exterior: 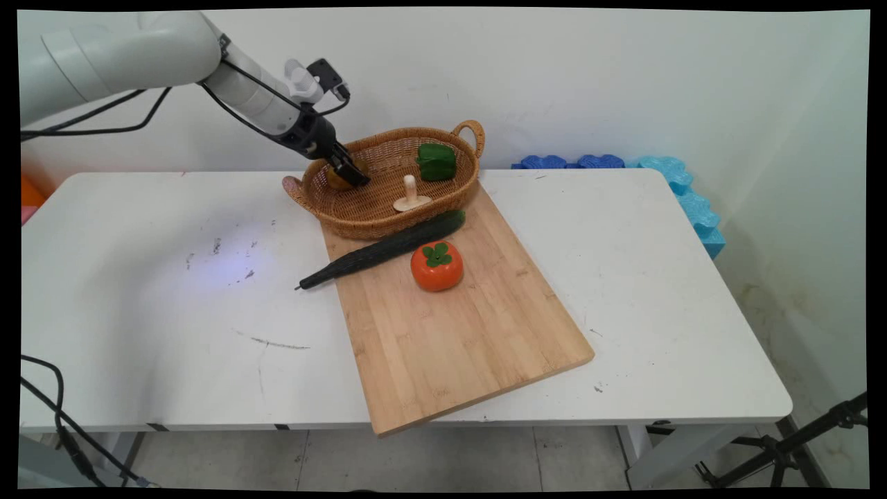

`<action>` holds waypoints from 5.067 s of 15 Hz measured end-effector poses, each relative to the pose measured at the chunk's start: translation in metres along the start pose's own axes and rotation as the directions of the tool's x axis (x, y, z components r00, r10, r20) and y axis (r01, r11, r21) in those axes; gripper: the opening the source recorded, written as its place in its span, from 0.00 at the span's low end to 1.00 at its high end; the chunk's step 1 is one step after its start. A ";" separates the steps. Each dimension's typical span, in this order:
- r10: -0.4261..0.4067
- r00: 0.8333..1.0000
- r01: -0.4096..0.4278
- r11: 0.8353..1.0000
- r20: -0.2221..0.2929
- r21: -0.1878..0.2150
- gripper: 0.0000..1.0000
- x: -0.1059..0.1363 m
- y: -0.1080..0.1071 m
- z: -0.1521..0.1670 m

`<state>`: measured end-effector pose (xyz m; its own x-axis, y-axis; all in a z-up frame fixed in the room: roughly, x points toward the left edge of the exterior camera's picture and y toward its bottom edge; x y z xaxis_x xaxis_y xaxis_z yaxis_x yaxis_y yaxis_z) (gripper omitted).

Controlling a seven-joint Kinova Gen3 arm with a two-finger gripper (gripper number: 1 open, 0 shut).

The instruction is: Pick up the cucumber from the cutting board, then place the picked object in the vegetable basket

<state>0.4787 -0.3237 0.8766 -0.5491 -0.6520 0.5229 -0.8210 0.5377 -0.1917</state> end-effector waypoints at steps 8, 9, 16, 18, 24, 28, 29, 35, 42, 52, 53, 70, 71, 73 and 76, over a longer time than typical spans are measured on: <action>0.004 1.000 -0.004 1.000 -0.017 -0.003 1.00 0.000 0.016 -0.037; 0.003 1.000 -0.003 1.000 -0.016 -0.009 1.00 -0.003 0.022 -0.045; -0.034 0.999 0.034 0.998 0.013 -0.055 1.00 -0.023 0.059 -0.080; -0.054 0.998 0.056 0.996 0.030 -0.068 1.00 -0.031 0.070 -0.087; -0.105 0.992 0.111 0.989 0.076 -0.093 1.00 -0.054 0.094 -0.095; -0.118 0.989 0.127 0.986 0.093 -0.104 1.00 -0.068 0.104 -0.091; -0.117 0.989 0.127 0.986 0.092 -0.105 1.00 -0.071 0.106 -0.088; -0.129 0.988 0.139 0.984 0.089 -0.113 1.00 -0.080 0.114 -0.060; -0.153 0.985 0.163 0.979 0.081 -0.124 1.00 -0.085 0.123 -0.029; -0.170 0.982 0.180 0.973 0.082 -0.141 0.00 -0.090 0.129 -0.009; -0.168 0.982 0.178 0.973 0.082 -0.146 0.00 -0.091 0.130 -0.009; -0.073 0.997 0.066 0.976 -0.026 -0.208 0.00 -0.061 0.131 -0.056; -0.069 0.997 0.061 0.977 -0.034 -0.206 0.00 -0.058 0.128 -0.062; -0.065 0.997 0.054 0.978 -0.048 -0.201 0.00 -0.053 0.122 -0.070; -0.059 0.996 0.047 0.982 -0.061 -0.183 0.00 -0.046 0.108 -0.082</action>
<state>0.4282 -0.1921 0.8999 -0.4895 -0.6487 0.5827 -0.8031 0.5957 -0.0116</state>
